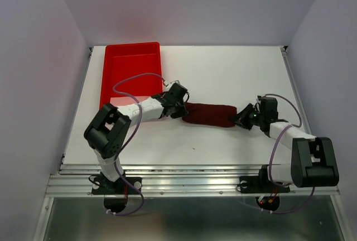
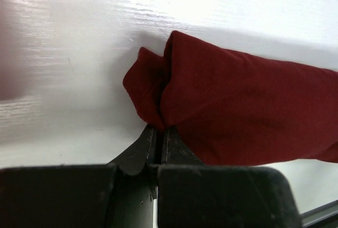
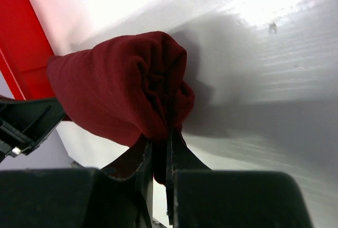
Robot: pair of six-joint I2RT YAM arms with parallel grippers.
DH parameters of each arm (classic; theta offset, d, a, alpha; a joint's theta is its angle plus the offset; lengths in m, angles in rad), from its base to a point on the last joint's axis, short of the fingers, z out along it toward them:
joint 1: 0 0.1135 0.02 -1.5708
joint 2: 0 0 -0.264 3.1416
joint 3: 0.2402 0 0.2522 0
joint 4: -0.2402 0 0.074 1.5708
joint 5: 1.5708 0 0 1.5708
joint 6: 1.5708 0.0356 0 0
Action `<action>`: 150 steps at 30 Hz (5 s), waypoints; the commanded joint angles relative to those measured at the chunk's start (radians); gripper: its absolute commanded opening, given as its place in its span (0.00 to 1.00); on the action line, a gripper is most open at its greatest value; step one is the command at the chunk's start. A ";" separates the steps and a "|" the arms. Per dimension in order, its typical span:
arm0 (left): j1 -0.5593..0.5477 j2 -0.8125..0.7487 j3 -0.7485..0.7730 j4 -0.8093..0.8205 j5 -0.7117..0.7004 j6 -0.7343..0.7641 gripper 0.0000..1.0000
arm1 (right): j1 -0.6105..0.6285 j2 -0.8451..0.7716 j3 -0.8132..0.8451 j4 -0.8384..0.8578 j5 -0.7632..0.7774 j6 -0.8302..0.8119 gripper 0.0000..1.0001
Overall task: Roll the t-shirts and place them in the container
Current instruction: Pick up the T-shirt from the center of the board, then place the T-shirt in the bin.
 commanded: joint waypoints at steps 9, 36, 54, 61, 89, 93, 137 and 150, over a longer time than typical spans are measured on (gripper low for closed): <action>0.003 -0.158 0.183 -0.181 -0.146 0.129 0.00 | 0.046 -0.129 0.179 -0.141 0.073 -0.008 0.01; 0.670 -0.332 0.283 -0.339 -0.217 0.426 0.00 | 0.590 0.606 1.101 -0.044 0.250 -0.029 0.01; 0.845 -0.169 0.264 -0.208 -0.206 0.437 0.00 | 0.686 0.943 1.406 -0.115 0.285 -0.060 0.01; 0.846 -0.097 0.257 -0.185 -0.197 0.445 0.00 | 0.686 0.979 1.440 -0.132 0.319 -0.063 0.01; 0.845 0.036 0.260 -0.217 -0.242 0.457 0.00 | 0.686 1.052 1.510 -0.169 0.343 -0.054 0.01; 0.845 0.035 0.277 -0.221 -0.243 0.458 0.10 | 0.686 1.055 1.512 -0.167 0.328 -0.060 0.11; 0.834 0.009 0.372 -0.254 -0.202 0.462 0.56 | 0.686 0.907 1.386 -0.173 0.426 -0.113 0.60; 0.829 -0.103 0.379 -0.270 -0.128 0.432 0.36 | 0.734 0.920 1.506 -0.234 0.451 -0.178 0.16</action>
